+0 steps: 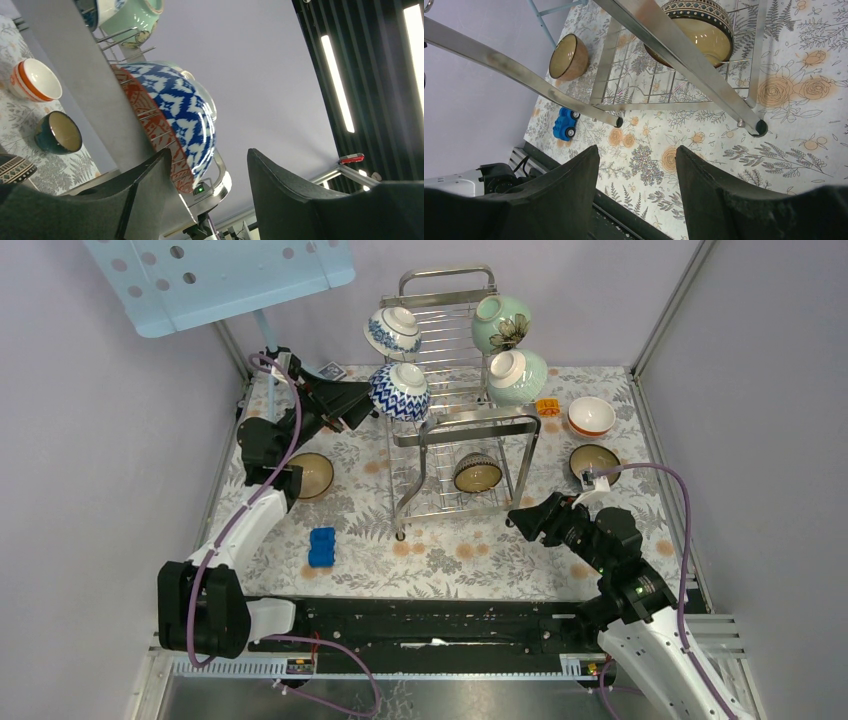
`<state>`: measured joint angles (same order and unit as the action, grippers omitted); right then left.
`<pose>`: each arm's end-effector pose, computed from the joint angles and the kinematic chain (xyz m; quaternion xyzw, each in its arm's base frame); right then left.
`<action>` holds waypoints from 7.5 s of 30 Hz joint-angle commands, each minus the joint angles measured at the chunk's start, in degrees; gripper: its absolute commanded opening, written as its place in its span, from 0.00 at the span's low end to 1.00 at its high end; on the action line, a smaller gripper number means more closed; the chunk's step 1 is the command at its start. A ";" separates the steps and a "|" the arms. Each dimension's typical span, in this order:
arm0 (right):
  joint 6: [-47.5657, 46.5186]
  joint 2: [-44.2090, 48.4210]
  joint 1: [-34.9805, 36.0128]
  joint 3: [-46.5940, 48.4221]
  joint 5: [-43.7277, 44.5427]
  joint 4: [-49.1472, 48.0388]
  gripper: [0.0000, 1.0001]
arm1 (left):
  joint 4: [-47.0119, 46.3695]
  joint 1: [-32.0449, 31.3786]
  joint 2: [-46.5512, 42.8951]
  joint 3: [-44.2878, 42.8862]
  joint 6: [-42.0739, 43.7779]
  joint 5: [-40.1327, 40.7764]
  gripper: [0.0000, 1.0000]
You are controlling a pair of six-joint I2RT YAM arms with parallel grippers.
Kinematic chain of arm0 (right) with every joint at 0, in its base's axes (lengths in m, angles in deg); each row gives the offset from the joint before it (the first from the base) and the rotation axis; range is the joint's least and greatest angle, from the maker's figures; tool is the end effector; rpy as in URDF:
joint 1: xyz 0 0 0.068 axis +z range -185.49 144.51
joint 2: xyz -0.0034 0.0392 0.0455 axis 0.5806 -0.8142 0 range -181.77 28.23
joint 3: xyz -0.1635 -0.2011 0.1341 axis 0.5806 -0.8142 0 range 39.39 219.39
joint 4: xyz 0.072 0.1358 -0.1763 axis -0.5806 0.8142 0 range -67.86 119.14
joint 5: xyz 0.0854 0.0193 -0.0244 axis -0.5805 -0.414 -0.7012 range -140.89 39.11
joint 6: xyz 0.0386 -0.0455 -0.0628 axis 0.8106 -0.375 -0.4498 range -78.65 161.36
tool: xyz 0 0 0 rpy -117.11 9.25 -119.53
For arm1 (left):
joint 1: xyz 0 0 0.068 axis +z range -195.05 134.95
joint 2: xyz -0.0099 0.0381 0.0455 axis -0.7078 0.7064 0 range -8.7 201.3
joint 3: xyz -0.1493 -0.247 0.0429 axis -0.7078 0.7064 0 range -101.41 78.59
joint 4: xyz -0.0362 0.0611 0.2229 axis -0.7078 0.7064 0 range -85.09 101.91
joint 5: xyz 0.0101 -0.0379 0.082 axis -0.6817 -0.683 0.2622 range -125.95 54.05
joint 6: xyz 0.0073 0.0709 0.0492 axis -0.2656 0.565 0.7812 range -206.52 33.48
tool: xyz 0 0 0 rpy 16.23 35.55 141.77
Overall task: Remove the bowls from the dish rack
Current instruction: Pick up the bowl from the dish rack, then place the bowl at the center of the board.
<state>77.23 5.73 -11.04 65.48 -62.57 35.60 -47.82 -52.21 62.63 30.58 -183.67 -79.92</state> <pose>0.0992 0.0621 0.2698 0.0106 0.7641 0.3890 0.5145 0.2545 -0.0856 0.4154 -0.1022 0.5593 -0.7481 0.3422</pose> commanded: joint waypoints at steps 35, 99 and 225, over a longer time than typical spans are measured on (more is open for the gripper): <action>-0.10 0.87 0.42 0.35 0.08 -1.06 0.64 | -18.62 -3.39 6.62 -4.43 -6.62 0.02 0.30; 2.97 -5.95 0.38 6.59 -4.30 7.38 0.82 | 40.21 -27.46 -14.64 -28.44 42.69 14.84 0.00; 13.75 -44.76 52.89 18.48 30.30 17.06 0.00 | 84.24 -92.16 4.45 -0.95 138.01 56.36 0.00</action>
<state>87.86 -41.03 41.54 83.47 -34.12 54.02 40.50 -144.03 69.24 32.17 -41.77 -25.04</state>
